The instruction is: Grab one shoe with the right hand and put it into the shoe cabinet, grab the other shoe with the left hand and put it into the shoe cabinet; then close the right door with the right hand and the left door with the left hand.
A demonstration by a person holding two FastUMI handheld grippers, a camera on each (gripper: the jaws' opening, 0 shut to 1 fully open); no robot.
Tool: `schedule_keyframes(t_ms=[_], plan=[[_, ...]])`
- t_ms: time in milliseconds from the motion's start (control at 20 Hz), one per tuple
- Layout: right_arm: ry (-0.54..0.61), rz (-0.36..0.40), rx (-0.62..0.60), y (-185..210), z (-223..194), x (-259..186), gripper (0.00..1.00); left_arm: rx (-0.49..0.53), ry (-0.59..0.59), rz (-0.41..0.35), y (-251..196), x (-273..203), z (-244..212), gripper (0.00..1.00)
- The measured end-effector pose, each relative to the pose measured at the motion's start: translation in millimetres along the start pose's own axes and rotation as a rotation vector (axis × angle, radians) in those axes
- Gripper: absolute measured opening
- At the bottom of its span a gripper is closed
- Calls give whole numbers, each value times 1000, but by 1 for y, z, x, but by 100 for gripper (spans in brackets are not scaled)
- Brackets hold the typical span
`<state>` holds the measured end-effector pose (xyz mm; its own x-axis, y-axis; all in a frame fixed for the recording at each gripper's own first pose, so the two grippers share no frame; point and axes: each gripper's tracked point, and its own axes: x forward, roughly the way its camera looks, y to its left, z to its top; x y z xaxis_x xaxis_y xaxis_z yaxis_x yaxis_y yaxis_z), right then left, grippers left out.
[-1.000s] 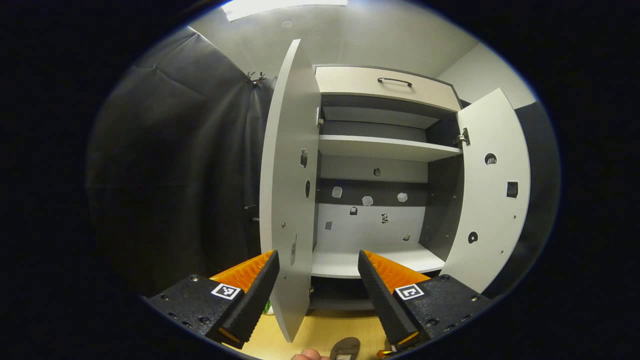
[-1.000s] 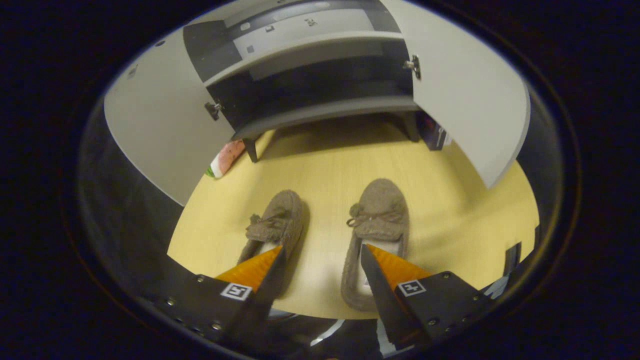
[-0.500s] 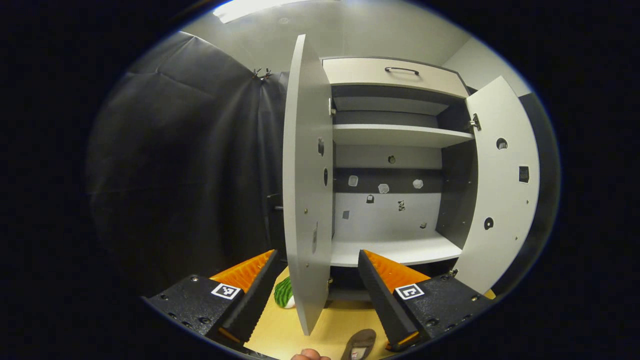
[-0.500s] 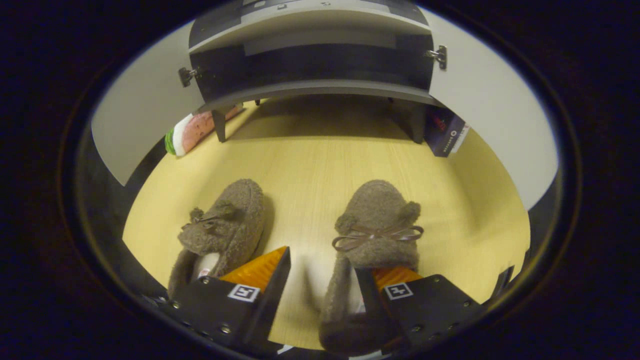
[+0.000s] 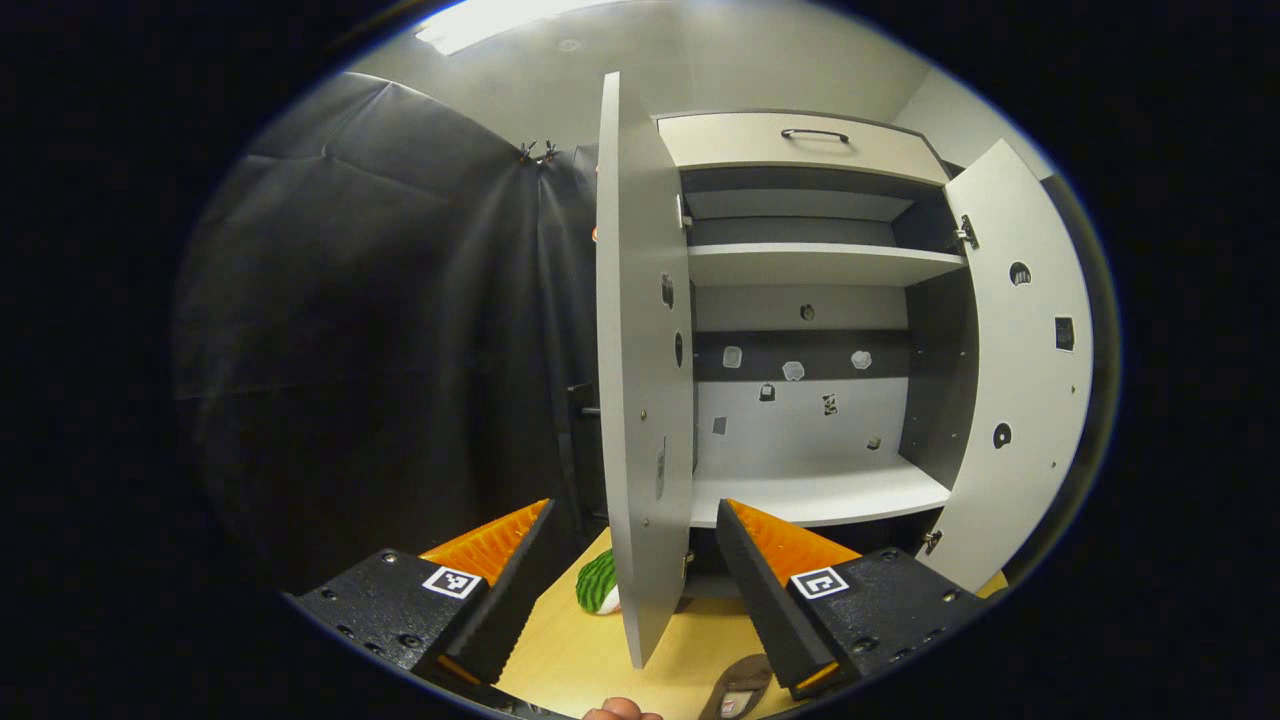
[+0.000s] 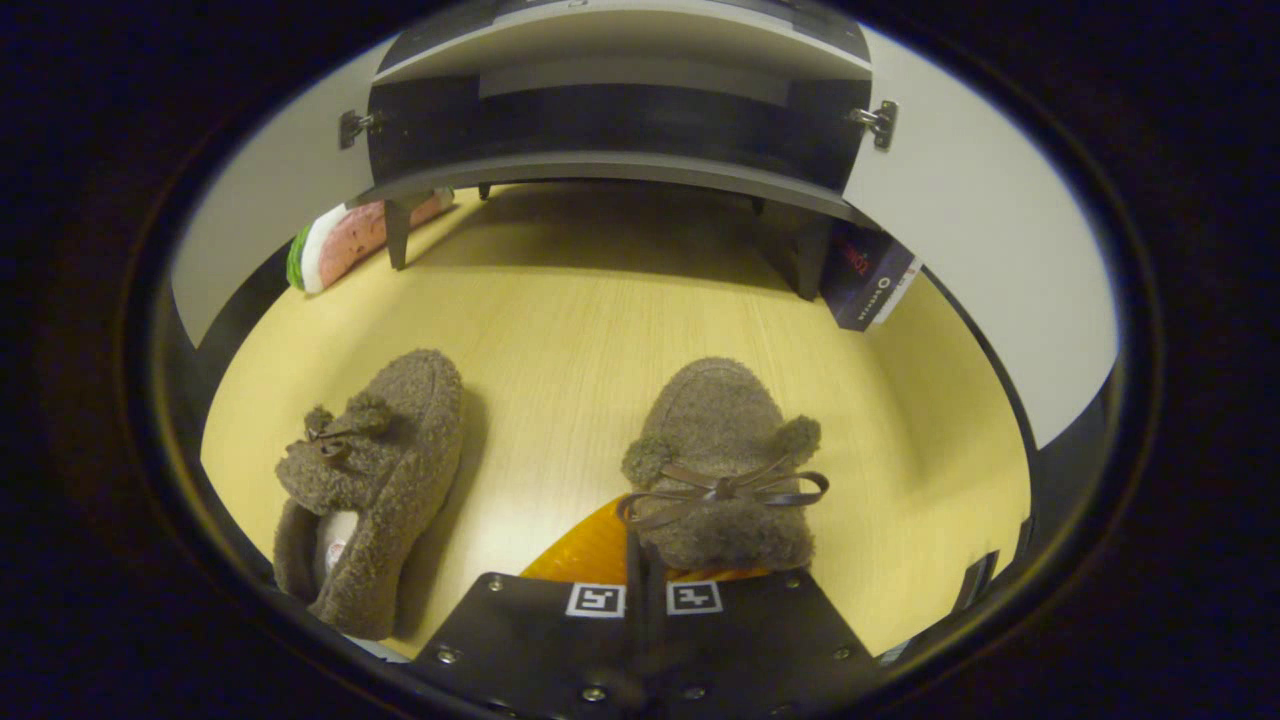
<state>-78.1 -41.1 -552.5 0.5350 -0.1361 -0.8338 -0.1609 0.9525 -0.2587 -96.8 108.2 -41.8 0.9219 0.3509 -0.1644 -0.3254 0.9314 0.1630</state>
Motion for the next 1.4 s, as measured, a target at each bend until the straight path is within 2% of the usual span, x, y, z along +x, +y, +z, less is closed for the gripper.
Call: schedule_keyframes(t_ms=[250,500,550,600,800,1100,1150,1200,1400], plan=[[-160,37,-32,-4,64,-41,1,-7,-8,-30,-16,6,1,97],[-389,109,13,-3,174,-105,1,-20,-13,-53,-26,13,-1,96],[-433,114,19,-5,199,-117,1,-24,-14,-56,-27,13,-2,94],[-481,113,20,-8,225,-127,1,-26,-16,-57,-28,14,-3,96],[-658,102,-3,-20,335,-156,1,-33,-12,-62,-29,17,-9,97],[-799,38,34,-46,466,-155,1,-39,-28,-32,-21,17,-10,97],[-803,28,41,-47,481,-147,1,-43,-29,-21,-18,18,-11,94],[-796,23,47,-46,494,-139,1,-45,-26,-10,-15,18,-12,96],[-732,33,51,-45,522,-98,1,-43,-17,49,0,17,-15,96]])
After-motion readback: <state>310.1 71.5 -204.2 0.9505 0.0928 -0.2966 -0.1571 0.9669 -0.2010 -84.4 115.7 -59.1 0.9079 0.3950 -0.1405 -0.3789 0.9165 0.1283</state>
